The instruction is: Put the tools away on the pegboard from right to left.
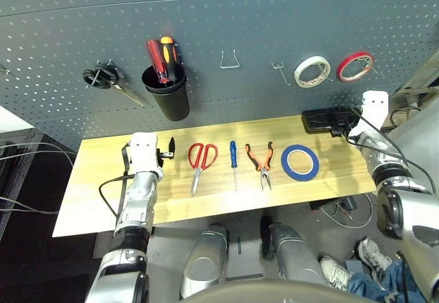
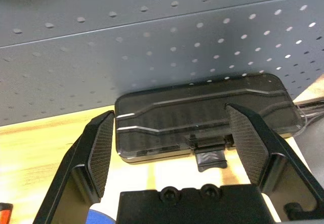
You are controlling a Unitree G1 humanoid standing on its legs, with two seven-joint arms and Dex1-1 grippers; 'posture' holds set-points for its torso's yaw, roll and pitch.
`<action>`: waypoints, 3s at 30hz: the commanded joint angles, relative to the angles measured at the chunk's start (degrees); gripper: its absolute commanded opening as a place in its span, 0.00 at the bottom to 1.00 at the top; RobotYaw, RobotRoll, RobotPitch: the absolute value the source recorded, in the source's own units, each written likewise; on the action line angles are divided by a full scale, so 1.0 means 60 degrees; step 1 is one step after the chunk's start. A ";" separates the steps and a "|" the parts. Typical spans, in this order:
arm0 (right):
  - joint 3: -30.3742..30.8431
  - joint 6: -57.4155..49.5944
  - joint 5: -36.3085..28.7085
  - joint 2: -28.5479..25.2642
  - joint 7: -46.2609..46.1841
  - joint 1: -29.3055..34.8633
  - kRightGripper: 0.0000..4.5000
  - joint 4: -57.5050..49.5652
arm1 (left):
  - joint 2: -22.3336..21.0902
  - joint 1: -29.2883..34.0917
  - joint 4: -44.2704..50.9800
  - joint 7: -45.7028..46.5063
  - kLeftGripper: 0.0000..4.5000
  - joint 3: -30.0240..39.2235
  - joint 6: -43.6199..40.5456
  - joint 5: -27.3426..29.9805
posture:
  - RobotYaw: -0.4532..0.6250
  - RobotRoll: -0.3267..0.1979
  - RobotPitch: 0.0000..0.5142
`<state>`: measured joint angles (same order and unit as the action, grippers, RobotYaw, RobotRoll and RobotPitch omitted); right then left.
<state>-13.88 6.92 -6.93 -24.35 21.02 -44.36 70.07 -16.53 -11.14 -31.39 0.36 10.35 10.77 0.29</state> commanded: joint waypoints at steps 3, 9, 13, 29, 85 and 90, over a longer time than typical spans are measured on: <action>0.0121 0.0140 0.0147 0.0082 0.0297 -0.0193 1.00 0.0172 | 0.0007 0.0165 0.0002 -0.0005 0.99 -0.0051 -0.0193 -0.0067 | 0.58 0.62 0.37; 0.0080 -0.0556 -0.0013 -0.0139 0.0766 -0.0127 1.00 -0.0196 | -0.0024 0.0268 0.1604 -0.1557 0.99 -0.1039 -0.0521 -0.0066 | 0.57 0.62 0.40; 0.0218 -0.1510 -0.0066 -0.0021 0.1149 0.0326 1.00 -0.0849 | -0.0201 0.0294 0.2593 -0.2526 0.99 -0.1715 -0.0706 -0.0156 | 0.56 0.62 0.43; 0.1819 -0.6307 0.0456 0.0178 0.1424 0.2680 1.00 -0.4909 | -0.0253 -0.0759 0.2984 -0.6161 0.99 -0.4493 -0.1339 -0.0471 | 0.49 0.62 0.43; 0.2967 0.1350 0.2271 -0.0619 0.1081 0.4425 0.15 -1.0234 | 0.0241 -0.0449 0.4015 -0.4990 1.00 -0.3444 0.1816 -0.0027 | 0.55 0.62 0.35; 0.2907 0.2702 0.2452 -0.0657 0.0818 0.4397 0.15 -1.0241 | 0.0267 -0.0475 0.4044 -0.4976 1.00 -0.3419 0.2091 0.0015 | 0.55 0.62 0.35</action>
<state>3.46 20.43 7.15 -27.82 26.50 -17.96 8.53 -15.00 -14.46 -7.62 -29.48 -10.04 22.70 0.37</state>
